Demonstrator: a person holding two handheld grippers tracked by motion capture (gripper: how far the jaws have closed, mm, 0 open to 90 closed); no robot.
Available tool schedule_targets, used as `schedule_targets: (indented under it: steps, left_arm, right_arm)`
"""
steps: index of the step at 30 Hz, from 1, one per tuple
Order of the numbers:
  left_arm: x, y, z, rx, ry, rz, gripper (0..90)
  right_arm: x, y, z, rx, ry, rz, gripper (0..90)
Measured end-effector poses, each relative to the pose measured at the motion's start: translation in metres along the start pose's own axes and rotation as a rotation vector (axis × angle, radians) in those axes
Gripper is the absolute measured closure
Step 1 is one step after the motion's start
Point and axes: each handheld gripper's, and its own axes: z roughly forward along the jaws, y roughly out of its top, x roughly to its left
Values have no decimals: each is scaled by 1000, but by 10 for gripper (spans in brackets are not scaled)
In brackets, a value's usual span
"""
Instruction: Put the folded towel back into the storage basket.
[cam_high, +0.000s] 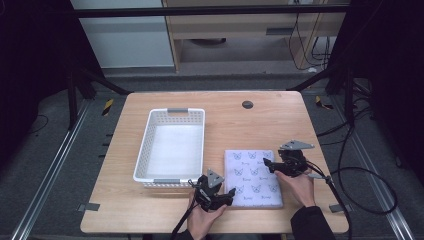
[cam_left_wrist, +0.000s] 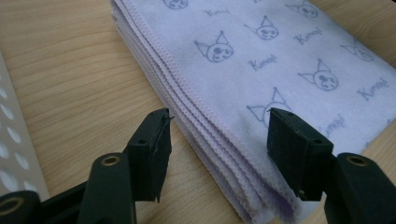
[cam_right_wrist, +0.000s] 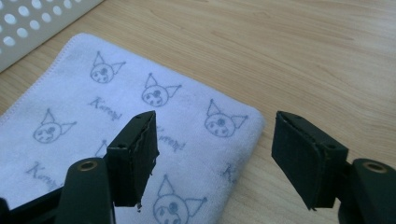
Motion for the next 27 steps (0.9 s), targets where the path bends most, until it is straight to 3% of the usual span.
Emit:
schedule_targets:
  steps: [2, 5, 8, 14, 18, 22, 27]
  left_arm:
    - [0, -1, 4, 1, 0, 7, 392]
    - [1, -1, 6, 16, -1, -6, 393]
    - [2, -1, 9, 23, 0, -11, 389]
    - [2, -1, 13, 44, -5, -13, 364]
    - [5, 0, 16, 70, -26, -39, 356]
    - [4, 1, 18, 77, -22, -6, 357]
    - [3, 1, 18, 70, -34, 0, 392]
  right_arm:
    - [-3, -3, 1, 5, 15, 32, 319]
    - [-7, -7, 3, 22, -1, 38, 322]
    - [-9, -10, 6, 30, 14, 56, 328]
    - [-6, -13, 15, 60, 23, 52, 346]
    - [-7, -14, 19, 61, 33, 67, 363]
    - [-7, -16, 22, 72, 41, 83, 373]
    - [-7, -17, 25, 81, 48, 106, 387]
